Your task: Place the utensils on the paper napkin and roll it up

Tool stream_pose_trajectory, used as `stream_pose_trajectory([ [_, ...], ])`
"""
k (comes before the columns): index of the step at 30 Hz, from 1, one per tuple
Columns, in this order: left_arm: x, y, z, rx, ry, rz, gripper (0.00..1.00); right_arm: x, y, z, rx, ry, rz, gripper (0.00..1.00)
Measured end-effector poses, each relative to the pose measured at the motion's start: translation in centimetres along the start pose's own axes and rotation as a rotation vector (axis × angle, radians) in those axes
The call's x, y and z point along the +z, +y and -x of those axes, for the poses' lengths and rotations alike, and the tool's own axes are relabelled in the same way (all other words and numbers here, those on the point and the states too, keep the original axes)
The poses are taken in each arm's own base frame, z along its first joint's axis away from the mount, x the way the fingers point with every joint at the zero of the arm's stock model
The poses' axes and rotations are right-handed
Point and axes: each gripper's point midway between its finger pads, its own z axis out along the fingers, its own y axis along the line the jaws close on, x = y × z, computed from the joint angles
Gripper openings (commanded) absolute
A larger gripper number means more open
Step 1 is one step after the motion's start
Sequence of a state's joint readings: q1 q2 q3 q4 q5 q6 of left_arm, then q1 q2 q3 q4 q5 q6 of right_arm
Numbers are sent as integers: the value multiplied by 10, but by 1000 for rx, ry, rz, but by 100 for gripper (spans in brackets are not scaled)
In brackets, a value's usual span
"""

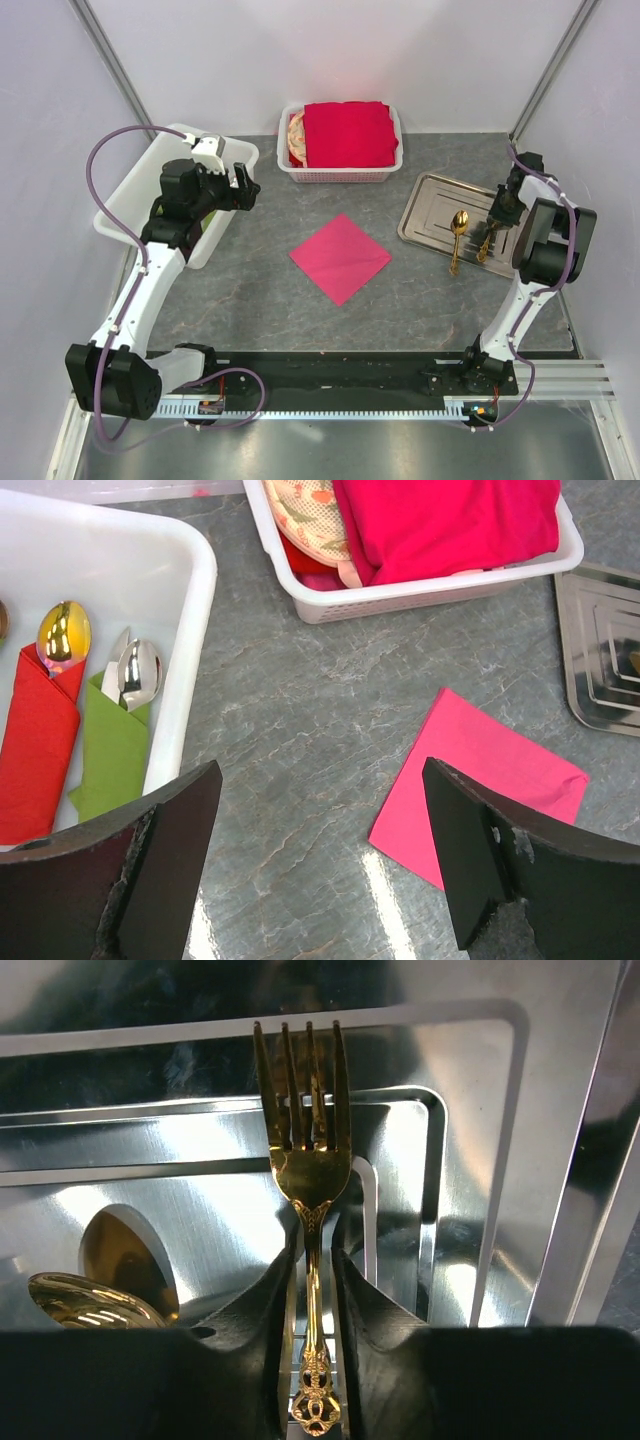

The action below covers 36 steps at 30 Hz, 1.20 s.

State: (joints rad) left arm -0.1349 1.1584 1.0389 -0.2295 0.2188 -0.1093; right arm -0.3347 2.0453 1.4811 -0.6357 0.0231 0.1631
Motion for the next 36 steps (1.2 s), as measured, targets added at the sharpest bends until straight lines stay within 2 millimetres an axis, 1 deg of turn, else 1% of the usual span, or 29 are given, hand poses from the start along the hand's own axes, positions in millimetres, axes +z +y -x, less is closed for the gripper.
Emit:
stream_pose_trajectory([
  [1,0,0,-1,-3,2,1,90,0,-1,1,6,-2,0,15],
  [3,1,1,-1,-8,4,5,92,1,-3,1,15,-3,5,6],
  [4,2,2,-2,-9,6,8,93,1,-3,1,17,-4,10,0],
  [6,3,2,-3,-13,10,9,95,1,-4,1,18,-5,21,0],
  [9,3,3,-4,-17,12,11,95,-2,-1,2,11,-12,44,0],
  [11,3,3,-4,-18,15,11,99,-7,1,3,7,-22,62,0],
  [14,3,2,-7,-17,27,4,100,-23,12,11,-10,-60,105,0],
  [15,2,1,-9,-17,33,2,100,-30,17,14,-18,-77,117,0],
  [16,2,1,-10,-18,39,-3,100,-42,25,18,-29,-104,133,0],
  [17,2,0,-11,-19,43,-4,100,-54,35,22,-45,-132,152,0],
  [19,2,0,-12,-20,46,-6,100,-79,63,26,-84,-187,196,0],
  [21,2,0,-13,-21,50,-6,100,-103,100,23,-136,-228,250,0],
  [22,3,1,-14,-22,53,-5,100,-116,125,18,-175,-246,285,0],
  [23,4,1,-15,-24,58,-4,100,-123,144,12,-205,-253,311,0],
  [24,5,2,-17,-26,65,-2,100,-132,171,2,-245,-258,341,0],
  [25,6,3,-19,-28,74,2,100,-138,193,-8,-278,-259,369,0],
  [26,6,3,-21,-30,79,3,100,-142,210,-19,-307,-254,390,0],
  [27,7,4,-23,-31,87,5,99,-146,230,-35,-344,-244,409,0],
  [28,7,4,-24,-33,92,7,99,-150,245,-49,-374,-236,426,0],
  [29,8,4,-25,-34,95,7,99,-156,264,-67,-405,-226,445,0],
  [32,9,5,-27,-39,99,9,99,-165,298,-105,-452,-204,471,0],
  [33,9,5,-27,-40,100,9,99,-165,307,-117,-460,-195,471,0],
  [35,10,6,-28,-42,103,16,99,-162,323,-137,-472,-171,468,0],
  [36,11,7,-29,-43,105,18,99,-157,330,-146,-475,-156,459,0],
])
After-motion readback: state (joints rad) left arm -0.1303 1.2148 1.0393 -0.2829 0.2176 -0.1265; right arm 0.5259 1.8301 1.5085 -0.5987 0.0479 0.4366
